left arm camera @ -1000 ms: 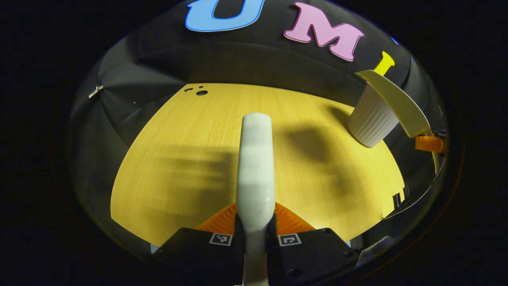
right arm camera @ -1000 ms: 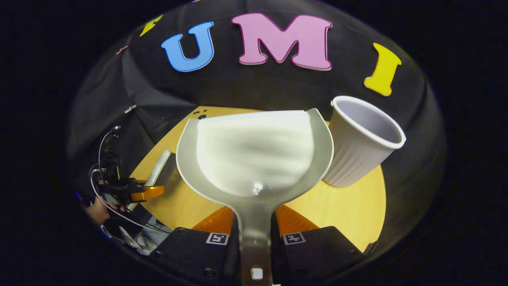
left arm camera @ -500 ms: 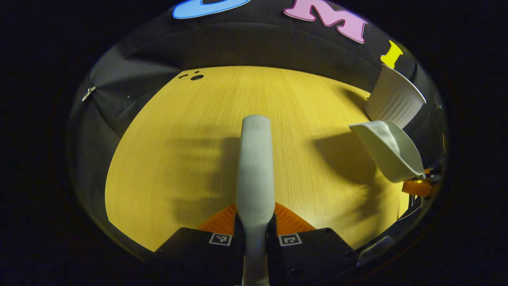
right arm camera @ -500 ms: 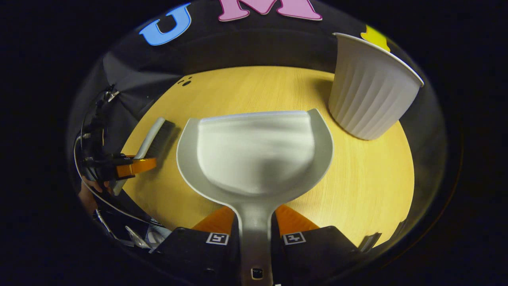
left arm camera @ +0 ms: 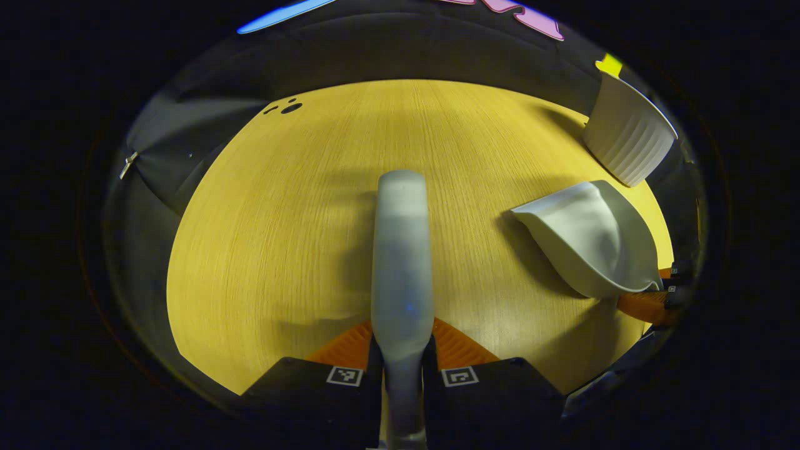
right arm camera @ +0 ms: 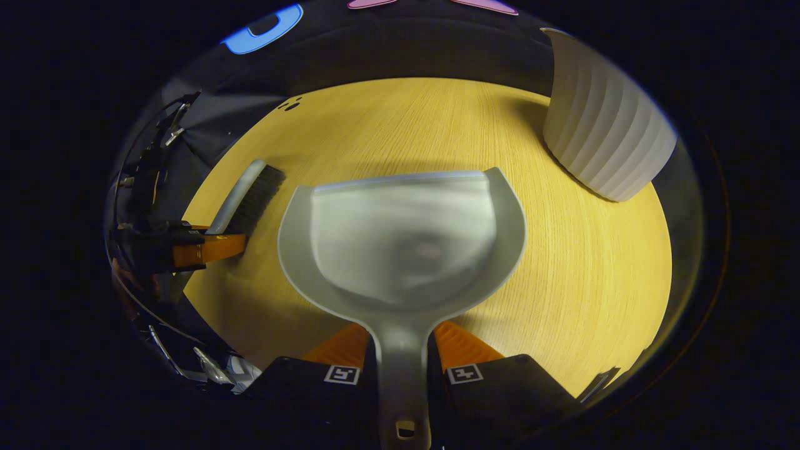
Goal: Pick up the small broom and dustpan from the desktop, sweep the trash into the dustpan with the broom, and then empty the trash into the garbage bin.
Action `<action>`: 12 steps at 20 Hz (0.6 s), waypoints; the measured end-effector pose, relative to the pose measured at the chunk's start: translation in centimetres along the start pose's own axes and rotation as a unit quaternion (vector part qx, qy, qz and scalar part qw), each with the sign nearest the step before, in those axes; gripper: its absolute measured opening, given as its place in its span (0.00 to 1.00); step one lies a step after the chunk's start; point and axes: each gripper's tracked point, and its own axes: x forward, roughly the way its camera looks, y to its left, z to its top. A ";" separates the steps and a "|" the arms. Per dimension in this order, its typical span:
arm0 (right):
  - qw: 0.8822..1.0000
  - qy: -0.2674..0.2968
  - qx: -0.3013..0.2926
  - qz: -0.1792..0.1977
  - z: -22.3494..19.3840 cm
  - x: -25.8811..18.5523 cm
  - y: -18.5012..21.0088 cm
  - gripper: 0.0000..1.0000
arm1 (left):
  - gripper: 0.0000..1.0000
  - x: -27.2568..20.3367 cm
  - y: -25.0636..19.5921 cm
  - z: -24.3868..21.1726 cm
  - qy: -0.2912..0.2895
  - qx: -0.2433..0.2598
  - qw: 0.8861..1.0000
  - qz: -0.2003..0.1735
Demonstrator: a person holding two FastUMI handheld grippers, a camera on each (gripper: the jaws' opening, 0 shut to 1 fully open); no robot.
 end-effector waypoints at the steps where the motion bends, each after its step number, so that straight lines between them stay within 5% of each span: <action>1: 1.000 0.001 -0.003 -0.001 0.0 0.3 -0.1 0.36 | 0.34 -0.2 -0.1 -0.2 0.003 0.006 1.000 0.003; 2: 1.000 0.005 -0.004 -0.001 -0.1 0.6 -0.2 0.41 | 0.36 -0.3 -0.4 -0.2 0.004 0.013 1.000 0.006; 3: 1.000 0.008 0.000 0.003 -0.1 0.8 -0.2 0.33 | 0.35 -0.4 -0.5 -0.2 0.007 0.019 1.000 0.009; 6: 1.000 0.010 0.012 0.011 0.1 1.1 -0.4 0.42 | 0.37 -0.7 -1.2 -0.3 0.010 0.025 1.000 0.006; 8: 1.000 0.007 0.012 0.015 0.1 1.0 -0.4 0.45 | 0.56 -1.0 -1.7 -0.3 0.005 0.019 1.000 0.000; 11: 1.000 -0.006 0.021 0.008 0.4 0.4 -0.8 1.00 | 0.80 -2.4 -0.7 1.0 -0.020 0.014 1.000 0.017; 12: 1.000 -0.014 0.024 0.000 0.6 0.2 -1.2 1.00 | 0.88 -2.5 -0.5 1.4 -0.035 0.011 0.999 0.017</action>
